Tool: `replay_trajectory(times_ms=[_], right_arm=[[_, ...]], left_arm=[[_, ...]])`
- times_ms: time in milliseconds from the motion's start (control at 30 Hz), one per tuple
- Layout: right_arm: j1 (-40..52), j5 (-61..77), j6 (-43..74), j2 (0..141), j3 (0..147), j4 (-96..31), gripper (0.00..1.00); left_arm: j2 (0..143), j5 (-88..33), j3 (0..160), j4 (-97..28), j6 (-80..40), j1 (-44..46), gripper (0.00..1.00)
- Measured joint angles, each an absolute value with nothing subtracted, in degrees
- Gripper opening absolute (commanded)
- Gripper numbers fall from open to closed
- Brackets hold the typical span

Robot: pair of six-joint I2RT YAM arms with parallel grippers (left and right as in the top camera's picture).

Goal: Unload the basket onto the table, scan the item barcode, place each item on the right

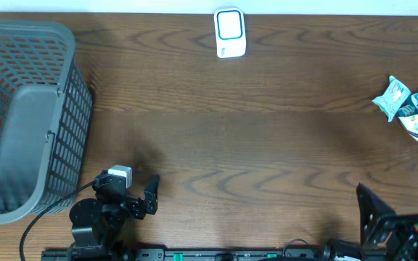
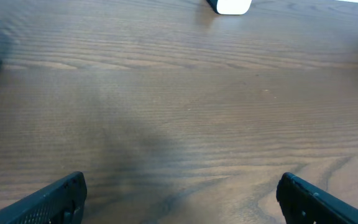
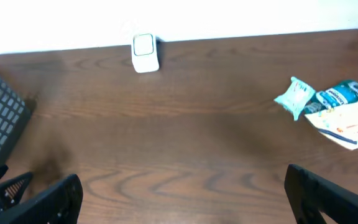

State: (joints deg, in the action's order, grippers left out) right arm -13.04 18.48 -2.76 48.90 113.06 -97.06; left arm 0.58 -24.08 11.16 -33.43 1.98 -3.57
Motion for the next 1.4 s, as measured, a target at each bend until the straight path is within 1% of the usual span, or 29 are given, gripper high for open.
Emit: replay_trajectory(times_ms=[100,367,467,700,800,900,1000,1133,1300,1400], right_arm=[[-13.04,18.50,-2.76,46.33,109.40,-97.19,0.99],[-6.09,16.32,-2.76,43.18,94.96,-97.12,0.99],[-5.41,15.55,-2.76,42.13,91.18,-97.19,0.99],[-5.39,14.48,-3.01,41.82,88.07,-97.03,0.99],[-5.21,13.98,-4.82,41.80,87.96,-94.78,0.99],[-2.74,13.69,-6.57,41.69,87.33,-88.51,0.99],[-0.78,13.93,-7.42,40.95,83.96,-78.59,0.99],[-0.40,16.82,-8.10,35.99,70.35,-59.64,0.99],[-0.40,21.63,-8.19,28.10,52.14,-40.03,0.99],[-0.40,23.44,-6.96,20.80,40.27,-23.59,0.99]], left_arm=[[0.58,-24.05,11.16,-33.43,1.96,-3.57,0.98],[0.58,-24.08,11.16,-33.45,1.96,-3.57,0.98],[0.58,-24.05,11.16,-33.43,1.96,-3.57,0.98],[0.58,-24.05,11.16,-33.43,1.96,-3.57,0.98],[0.58,-24.05,11.16,-33.43,1.96,-3.57,0.98],[0.58,-24.05,11.16,-33.43,1.96,-3.57,0.98],[0.58,-24.08,11.16,-33.45,1.96,-3.57,0.98],[0.58,-24.08,11.16,-33.50,1.96,-3.57,0.98],[0.58,-24.08,11.14,-33.47,1.96,-3.57,0.98],[0.58,-24.05,11.14,-33.41,1.98,-3.57,0.98]])
